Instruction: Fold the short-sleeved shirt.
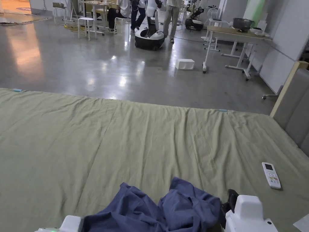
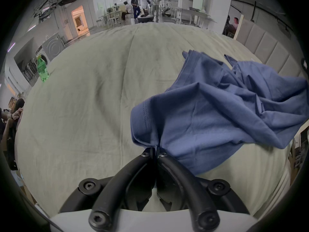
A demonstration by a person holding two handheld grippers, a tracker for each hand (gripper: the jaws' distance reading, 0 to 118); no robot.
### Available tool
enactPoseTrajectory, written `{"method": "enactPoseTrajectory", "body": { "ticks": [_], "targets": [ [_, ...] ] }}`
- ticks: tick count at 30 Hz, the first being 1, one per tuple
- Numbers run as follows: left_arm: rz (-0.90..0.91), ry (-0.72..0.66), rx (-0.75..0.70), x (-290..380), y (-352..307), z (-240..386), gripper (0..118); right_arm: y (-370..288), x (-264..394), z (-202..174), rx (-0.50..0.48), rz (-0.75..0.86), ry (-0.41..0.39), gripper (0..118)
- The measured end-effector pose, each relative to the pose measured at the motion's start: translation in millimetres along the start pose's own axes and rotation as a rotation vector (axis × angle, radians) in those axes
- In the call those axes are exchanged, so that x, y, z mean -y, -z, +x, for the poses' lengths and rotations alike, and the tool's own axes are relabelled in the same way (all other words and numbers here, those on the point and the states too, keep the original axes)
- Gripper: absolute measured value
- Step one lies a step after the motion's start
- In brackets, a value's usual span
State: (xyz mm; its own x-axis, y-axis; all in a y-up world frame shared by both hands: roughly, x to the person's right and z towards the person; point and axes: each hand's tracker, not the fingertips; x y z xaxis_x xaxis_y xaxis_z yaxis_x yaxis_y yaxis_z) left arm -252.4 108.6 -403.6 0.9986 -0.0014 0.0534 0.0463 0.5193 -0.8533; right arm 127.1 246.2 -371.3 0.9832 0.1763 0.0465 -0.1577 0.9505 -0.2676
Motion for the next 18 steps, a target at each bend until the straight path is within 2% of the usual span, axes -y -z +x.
{"method": "enactPoseTrajectory", "body": {
  "ticks": [3,5,6,7,9,10,11,13,15,18],
  "targets": [
    [0.072,-0.011,0.017,-4,-19,-3,4,18,-1,13,-0.022,-0.089,0.016,1],
    [0.110,-0.023,0.014,-6,-34,-7,4,39,2,23,-0.037,-0.147,0.056,1],
    [0.119,-0.029,0.020,-8,-42,-10,4,55,3,29,-0.044,-0.195,0.041,3],
    [0.139,-0.044,0.026,-10,-47,-13,4,74,8,36,-0.060,-0.274,0.064,13],
    [0.155,-0.057,0.039,-12,-56,-16,4,103,15,44,-0.043,-0.309,0.050,67],
    [0.165,-0.063,0.040,-13,-60,-17,4,119,19,45,-0.047,-0.341,0.011,83],
    [0.173,-0.069,0.046,-13,-63,-18,4,127,17,47,-0.060,-0.380,-0.022,87],
    [0.176,-0.077,0.054,-14,-58,-24,4,156,25,47,-0.074,-0.453,-0.086,85],
    [0.178,-0.082,0.051,-14,-56,-23,4,176,31,47,-0.122,-0.497,-0.106,85],
    [0.157,-0.073,0.037,-11,-47,-25,4,213,45,47,-0.141,-0.607,-0.115,85]
  ]
}}
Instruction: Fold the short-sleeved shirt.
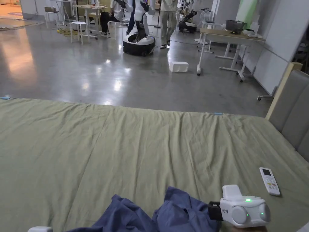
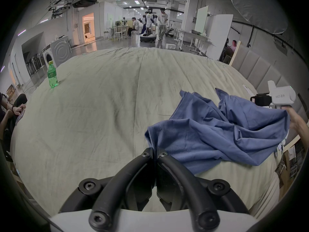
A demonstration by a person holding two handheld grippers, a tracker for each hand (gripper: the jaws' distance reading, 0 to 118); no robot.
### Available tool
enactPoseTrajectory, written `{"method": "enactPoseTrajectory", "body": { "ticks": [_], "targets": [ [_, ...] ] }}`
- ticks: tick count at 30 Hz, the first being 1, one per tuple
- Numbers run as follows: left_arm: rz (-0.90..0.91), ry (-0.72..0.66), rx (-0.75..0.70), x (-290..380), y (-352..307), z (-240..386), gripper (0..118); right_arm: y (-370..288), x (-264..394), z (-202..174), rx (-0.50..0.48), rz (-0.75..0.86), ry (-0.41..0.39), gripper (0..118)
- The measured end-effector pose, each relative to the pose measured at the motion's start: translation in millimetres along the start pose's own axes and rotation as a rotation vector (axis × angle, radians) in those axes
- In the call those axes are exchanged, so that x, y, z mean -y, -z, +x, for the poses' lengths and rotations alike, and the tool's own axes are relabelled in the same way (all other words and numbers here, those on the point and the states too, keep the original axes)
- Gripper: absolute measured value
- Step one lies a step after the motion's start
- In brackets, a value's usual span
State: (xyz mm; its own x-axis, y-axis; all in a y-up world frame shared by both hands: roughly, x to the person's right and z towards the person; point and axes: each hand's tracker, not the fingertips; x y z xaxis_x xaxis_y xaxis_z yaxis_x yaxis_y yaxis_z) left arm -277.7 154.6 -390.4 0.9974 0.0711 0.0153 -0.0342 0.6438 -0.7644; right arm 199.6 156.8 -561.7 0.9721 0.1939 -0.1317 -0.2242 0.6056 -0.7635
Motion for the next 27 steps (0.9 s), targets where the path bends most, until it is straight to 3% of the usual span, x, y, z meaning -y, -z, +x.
{"method": "enactPoseTrajectory", "body": {
  "ticks": [6,7,10,12,14,16,19,27],
  "targets": [
    [-0.019,-0.015,-0.009,6,3,1,4,48,7,1,-0.049,-0.130,0.042,64],
    [-0.022,-0.013,-0.011,7,4,1,4,51,12,0,-0.082,-0.123,0.049,63],
    [-0.027,-0.007,-0.020,8,8,2,4,52,19,-5,-0.043,-0.084,0.060,61],
    [-0.024,-0.009,-0.024,8,10,3,4,47,23,-9,-0.085,-0.056,0.056,37],
    [-0.020,-0.004,-0.030,6,9,9,4,48,25,-19,-0.079,-0.027,-0.055,3],
    [-0.014,-0.001,-0.035,4,9,11,4,38,28,-27,-0.034,0.002,-0.101,3],
    [0.007,-0.012,-0.035,1,4,16,4,12,29,-21,-0.061,0.080,-0.017,3],
    [0.132,-0.016,-0.005,-28,-24,12,4,-96,12,0,-0.009,0.328,0.013,3]
  ]
}}
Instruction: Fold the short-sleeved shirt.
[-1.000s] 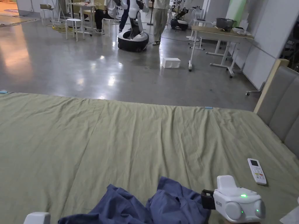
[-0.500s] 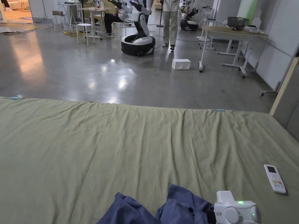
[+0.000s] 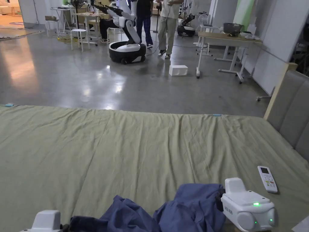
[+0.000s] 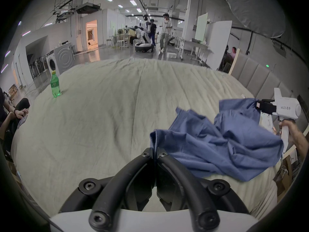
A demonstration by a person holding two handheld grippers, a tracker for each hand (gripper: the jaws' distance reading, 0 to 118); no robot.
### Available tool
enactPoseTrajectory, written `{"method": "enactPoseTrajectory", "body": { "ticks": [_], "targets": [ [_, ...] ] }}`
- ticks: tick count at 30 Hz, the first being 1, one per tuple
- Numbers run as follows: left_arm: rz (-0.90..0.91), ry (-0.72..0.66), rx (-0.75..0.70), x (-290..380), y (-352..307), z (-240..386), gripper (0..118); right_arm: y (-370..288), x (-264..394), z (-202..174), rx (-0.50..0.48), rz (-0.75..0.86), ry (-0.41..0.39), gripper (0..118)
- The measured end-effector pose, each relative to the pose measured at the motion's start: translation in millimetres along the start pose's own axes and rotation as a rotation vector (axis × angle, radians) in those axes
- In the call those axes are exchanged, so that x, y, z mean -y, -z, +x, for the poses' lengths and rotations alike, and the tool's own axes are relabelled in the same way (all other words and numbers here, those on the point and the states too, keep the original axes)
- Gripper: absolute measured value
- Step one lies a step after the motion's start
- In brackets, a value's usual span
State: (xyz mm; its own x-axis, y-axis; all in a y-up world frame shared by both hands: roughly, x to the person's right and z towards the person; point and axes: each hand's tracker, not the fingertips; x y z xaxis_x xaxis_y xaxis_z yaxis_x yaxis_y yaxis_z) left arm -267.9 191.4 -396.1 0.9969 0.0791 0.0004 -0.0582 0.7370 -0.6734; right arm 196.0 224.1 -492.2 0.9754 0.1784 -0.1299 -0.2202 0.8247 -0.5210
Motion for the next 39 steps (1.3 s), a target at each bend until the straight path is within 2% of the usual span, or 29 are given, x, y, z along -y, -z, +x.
{"method": "enactPoseTrajectory", "body": {
  "ticks": [8,12,13,16,18,25,29,34,36,39],
  "targets": [
    [0.204,0.062,0.013,-70,-55,-3,4,-87,-63,12,0.064,0.221,-0.030,3],
    [0.304,0.068,-0.005,-113,-84,-17,4,-117,-100,21,0.129,0.363,-0.083,3],
    [0.324,0.066,-0.017,-125,-92,-22,4,-127,-108,24,0.121,0.345,-0.041,3],
    [0.398,0.066,-0.044,-159,-123,-32,4,-157,-138,30,0.161,0.429,-0.061,3],
    [0.428,0.073,-0.060,-177,-137,-42,4,-154,-151,43,0.176,0.461,-0.070,3],
    [0.466,0.030,-0.117,-219,-154,-84,4,-161,-187,68,0.215,0.473,-0.031,3],
    [0.455,0.011,-0.141,-223,-155,-88,4,-173,-195,65,0.225,0.451,0.006,3],
    [0.400,-0.033,-0.143,-216,-135,-93,4,-165,-193,57,0.239,0.398,-0.008,3],
    [0.367,-0.046,-0.150,-214,-117,-101,4,-160,-191,52,0.278,0.392,-0.063,3],
    [0.345,-0.053,-0.144,-209,-114,-96,4,-148,-190,54,0.268,0.384,-0.060,3]
  ]
}}
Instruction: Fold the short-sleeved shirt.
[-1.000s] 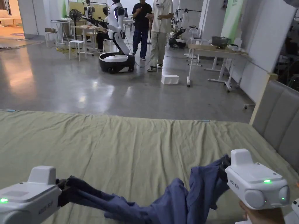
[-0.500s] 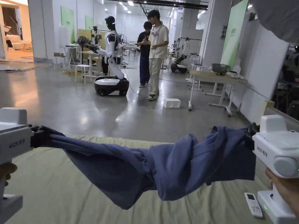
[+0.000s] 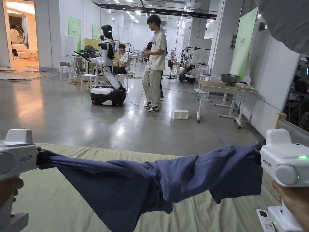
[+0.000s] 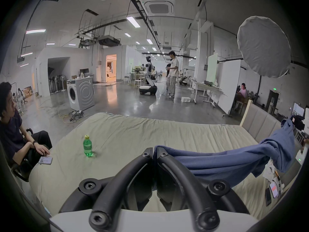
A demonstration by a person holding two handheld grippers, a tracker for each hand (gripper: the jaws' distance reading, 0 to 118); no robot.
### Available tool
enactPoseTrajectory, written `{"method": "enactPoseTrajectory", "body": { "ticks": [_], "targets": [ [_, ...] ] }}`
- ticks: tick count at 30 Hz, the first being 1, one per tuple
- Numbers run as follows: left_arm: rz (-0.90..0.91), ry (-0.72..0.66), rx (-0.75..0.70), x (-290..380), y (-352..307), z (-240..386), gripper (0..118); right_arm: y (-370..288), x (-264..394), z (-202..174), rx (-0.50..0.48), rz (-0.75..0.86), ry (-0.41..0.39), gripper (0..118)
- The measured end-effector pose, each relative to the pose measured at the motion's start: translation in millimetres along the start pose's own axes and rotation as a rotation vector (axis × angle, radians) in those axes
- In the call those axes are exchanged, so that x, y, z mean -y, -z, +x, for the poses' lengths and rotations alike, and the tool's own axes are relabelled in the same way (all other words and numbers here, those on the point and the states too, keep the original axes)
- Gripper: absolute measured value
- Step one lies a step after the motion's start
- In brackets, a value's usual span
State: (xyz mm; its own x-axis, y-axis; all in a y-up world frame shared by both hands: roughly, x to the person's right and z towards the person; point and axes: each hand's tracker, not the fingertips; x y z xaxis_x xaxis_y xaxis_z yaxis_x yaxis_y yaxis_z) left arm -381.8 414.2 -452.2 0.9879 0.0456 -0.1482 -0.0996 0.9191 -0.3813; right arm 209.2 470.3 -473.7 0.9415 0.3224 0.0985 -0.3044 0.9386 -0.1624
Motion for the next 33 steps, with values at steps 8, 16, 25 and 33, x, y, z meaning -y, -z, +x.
{"method": "enactPoseTrajectory", "body": {
  "ticks": [8,16,25,33],
  "targets": [
    [-0.004,0.026,-0.012,-29,29,11,4,31,-19,-1,0.023,-0.032,0.001,3],
    [0.030,0.064,-0.031,-57,77,31,3,81,-21,-19,0.005,-0.042,0.030,3],
    [-0.035,0.126,-0.045,10,106,48,3,106,62,-58,-0.046,-0.125,0.082,3],
    [-0.126,0.079,-0.025,142,54,21,3,39,182,-65,-0.084,-0.269,0.068,3]
  ]
}}
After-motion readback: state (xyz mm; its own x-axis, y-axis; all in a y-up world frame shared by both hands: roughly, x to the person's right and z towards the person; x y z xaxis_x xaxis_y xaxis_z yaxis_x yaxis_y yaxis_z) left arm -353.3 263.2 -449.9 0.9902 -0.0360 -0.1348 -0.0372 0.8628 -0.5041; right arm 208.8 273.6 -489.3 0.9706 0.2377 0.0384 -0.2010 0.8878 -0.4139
